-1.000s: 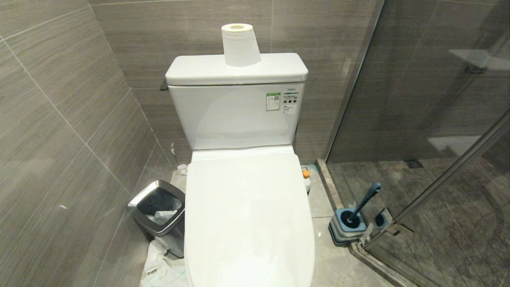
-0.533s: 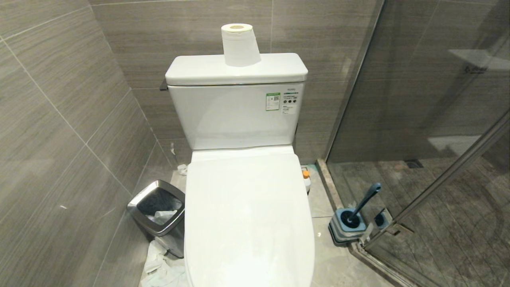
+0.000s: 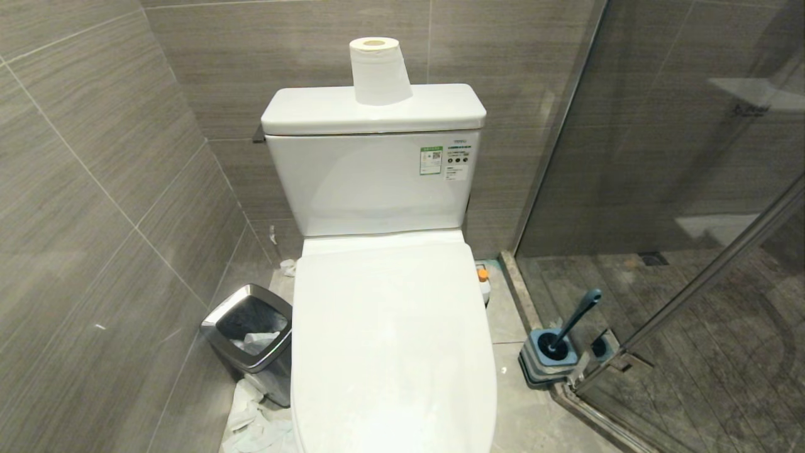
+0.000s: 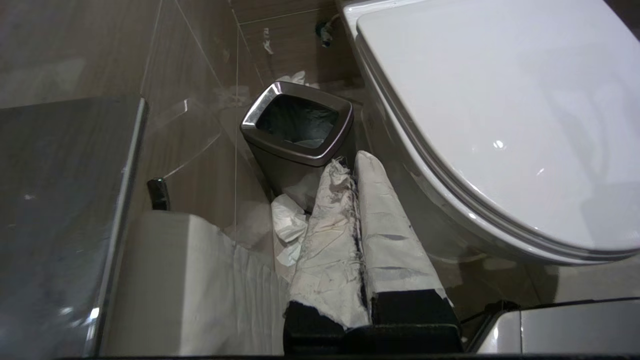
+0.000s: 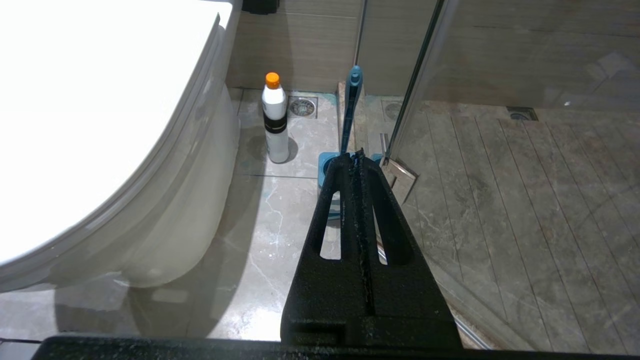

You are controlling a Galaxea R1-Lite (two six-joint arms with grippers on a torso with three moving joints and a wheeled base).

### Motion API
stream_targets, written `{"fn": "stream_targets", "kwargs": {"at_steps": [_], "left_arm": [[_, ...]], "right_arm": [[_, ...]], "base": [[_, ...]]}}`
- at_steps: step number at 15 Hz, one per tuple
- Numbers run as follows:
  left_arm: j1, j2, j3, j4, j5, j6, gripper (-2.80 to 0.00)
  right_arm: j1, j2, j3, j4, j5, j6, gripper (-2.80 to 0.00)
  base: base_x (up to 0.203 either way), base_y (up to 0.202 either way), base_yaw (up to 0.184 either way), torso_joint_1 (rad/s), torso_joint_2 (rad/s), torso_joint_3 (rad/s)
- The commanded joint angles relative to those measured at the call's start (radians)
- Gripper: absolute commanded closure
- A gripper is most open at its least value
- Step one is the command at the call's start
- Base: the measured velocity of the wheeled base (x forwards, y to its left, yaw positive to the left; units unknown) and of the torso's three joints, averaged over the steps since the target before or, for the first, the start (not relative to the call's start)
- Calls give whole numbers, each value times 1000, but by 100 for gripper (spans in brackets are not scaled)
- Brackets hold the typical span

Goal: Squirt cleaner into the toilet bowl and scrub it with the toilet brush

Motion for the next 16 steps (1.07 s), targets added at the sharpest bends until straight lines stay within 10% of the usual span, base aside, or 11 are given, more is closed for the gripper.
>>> {"fn": "stream_targets", "kwargs": {"at_steps": [1,4,16], "left_arm": [[0,-7,170,-231,1,3,0],[0,-7,326,-450,-2,3,0],[0,-7,322,-386,-2,-83,0]], "right_arm": [[0,2,0,0,0,-1,0],[0,2,0,0,0,-1,0],[0,2,0,0,0,-1,0]], "base": [[0,0,0,0,0,0],[0,0,0,0,0,0],[0,0,0,0,0,0]]}}
